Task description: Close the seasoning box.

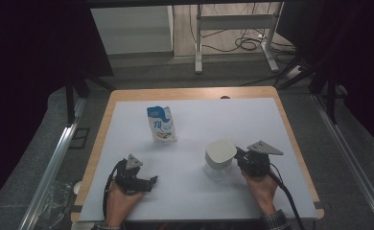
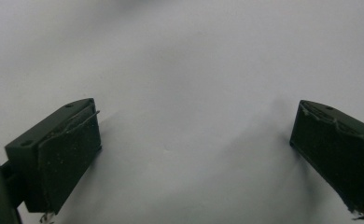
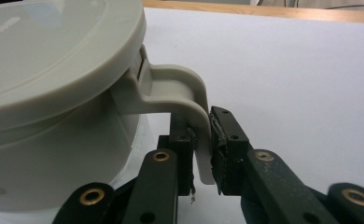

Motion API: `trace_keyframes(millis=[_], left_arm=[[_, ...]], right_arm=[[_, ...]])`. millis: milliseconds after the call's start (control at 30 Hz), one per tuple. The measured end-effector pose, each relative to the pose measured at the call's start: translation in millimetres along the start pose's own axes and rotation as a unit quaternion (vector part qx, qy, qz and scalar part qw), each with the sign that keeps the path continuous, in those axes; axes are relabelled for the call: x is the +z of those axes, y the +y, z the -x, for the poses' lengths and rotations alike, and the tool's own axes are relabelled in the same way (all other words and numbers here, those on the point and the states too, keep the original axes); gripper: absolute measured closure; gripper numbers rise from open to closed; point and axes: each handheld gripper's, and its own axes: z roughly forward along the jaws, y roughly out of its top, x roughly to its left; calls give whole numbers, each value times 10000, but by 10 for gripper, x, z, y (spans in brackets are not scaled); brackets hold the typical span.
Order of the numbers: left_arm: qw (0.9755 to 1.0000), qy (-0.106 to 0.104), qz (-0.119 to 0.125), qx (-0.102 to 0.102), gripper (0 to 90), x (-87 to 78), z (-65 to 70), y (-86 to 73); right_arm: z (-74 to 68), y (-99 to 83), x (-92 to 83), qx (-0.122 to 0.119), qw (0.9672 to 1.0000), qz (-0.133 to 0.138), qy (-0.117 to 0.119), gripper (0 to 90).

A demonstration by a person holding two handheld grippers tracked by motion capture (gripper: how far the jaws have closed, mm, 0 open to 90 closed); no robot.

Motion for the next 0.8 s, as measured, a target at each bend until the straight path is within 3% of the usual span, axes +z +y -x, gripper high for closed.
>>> trace_keyframes(millis=[600,800], left_arm=[[10000,0,2,-1,16,0,1,-1],[10000,0,1,0,16,0,1,0]], right_arm=[[-57,-101,62,-234,9997,-64,-6,781],[-53,-105,47,-421,9990,-162,60,667]])
